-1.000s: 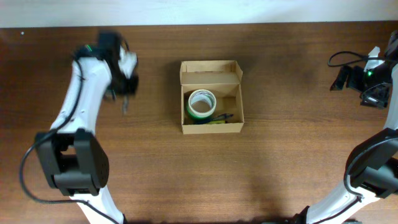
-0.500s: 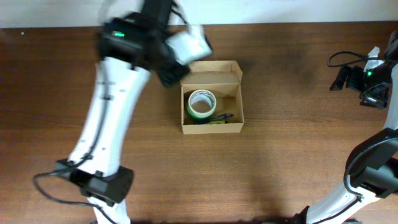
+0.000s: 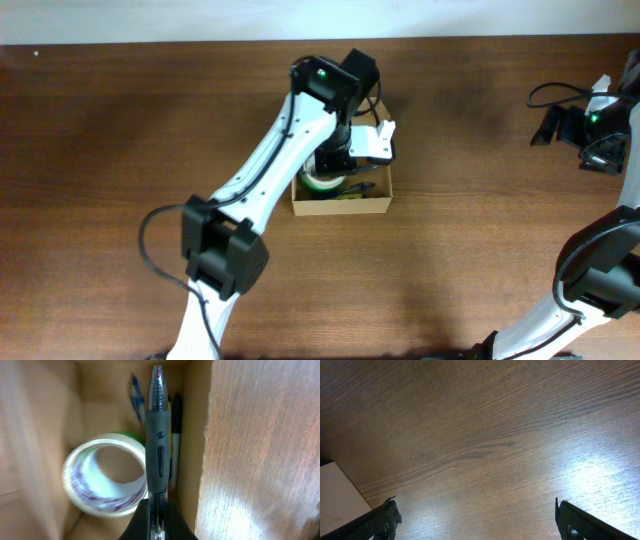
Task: Pack container
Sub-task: 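Carry the dark pen with the left gripper and drop it into the box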
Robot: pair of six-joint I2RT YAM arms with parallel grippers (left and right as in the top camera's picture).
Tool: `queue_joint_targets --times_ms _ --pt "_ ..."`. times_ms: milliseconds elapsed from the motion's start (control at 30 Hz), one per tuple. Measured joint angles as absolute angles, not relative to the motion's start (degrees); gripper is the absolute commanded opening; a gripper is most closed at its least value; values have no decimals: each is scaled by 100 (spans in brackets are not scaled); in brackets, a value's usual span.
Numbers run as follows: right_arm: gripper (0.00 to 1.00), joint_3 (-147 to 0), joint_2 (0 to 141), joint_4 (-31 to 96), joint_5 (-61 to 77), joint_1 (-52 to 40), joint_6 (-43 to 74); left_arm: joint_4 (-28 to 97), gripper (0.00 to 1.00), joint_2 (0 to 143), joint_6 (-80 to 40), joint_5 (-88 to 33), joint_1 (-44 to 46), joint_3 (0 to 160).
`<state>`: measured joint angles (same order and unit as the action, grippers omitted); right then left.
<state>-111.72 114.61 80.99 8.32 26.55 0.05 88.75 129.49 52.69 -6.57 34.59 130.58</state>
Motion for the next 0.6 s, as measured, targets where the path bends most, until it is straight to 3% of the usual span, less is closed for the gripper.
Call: queue_joint_targets --times_ms 600 --pt "99 -11172 11461 8099 832 2655 5 8831 2 13485 4965 -843 3721 12661"
